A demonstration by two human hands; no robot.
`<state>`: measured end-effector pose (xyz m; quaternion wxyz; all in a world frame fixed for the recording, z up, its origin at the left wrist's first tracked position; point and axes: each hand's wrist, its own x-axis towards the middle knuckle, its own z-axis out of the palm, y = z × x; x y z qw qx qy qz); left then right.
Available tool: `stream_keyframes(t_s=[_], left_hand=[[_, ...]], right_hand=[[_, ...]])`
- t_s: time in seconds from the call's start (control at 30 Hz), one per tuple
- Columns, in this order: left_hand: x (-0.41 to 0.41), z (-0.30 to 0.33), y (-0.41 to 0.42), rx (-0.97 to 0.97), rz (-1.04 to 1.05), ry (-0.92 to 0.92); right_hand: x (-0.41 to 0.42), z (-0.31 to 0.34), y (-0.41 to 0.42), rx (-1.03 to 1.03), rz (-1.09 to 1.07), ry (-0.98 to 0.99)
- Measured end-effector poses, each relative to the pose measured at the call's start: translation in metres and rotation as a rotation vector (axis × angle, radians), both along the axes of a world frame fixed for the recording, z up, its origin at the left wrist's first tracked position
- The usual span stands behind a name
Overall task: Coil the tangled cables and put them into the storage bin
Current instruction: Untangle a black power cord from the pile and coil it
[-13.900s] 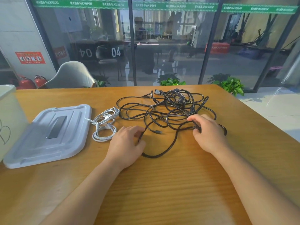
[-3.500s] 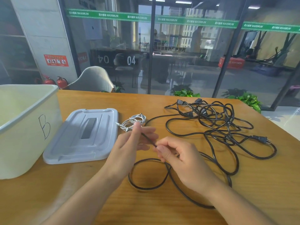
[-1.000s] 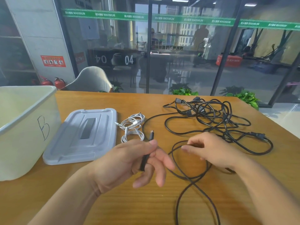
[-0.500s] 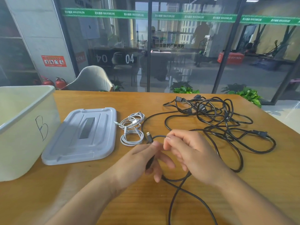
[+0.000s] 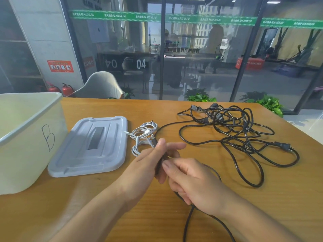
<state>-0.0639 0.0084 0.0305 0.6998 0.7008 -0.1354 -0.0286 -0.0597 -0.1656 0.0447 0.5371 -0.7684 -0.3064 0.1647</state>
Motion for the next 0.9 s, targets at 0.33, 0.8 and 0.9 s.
stream_keyframes(t_s=[0.33, 0.8, 0.9], left_hand=[[-0.011, 0.03, 0.007, -0.496, -0.072, 0.09], [-0.021, 0.04, 0.017, -0.281, -0.376, 0.203], [-0.021, 0.038, 0.017, -0.182, -0.398, 0.202]], right_hand=[[0.0, -0.007, 0.005, -0.105, 0.314, 0.197], [0.048, 0.016, -0.058, -0.52, 0.063, -0.218], [0.051, 0.017, -0.063, -0.582, 0.033, -0.297]])
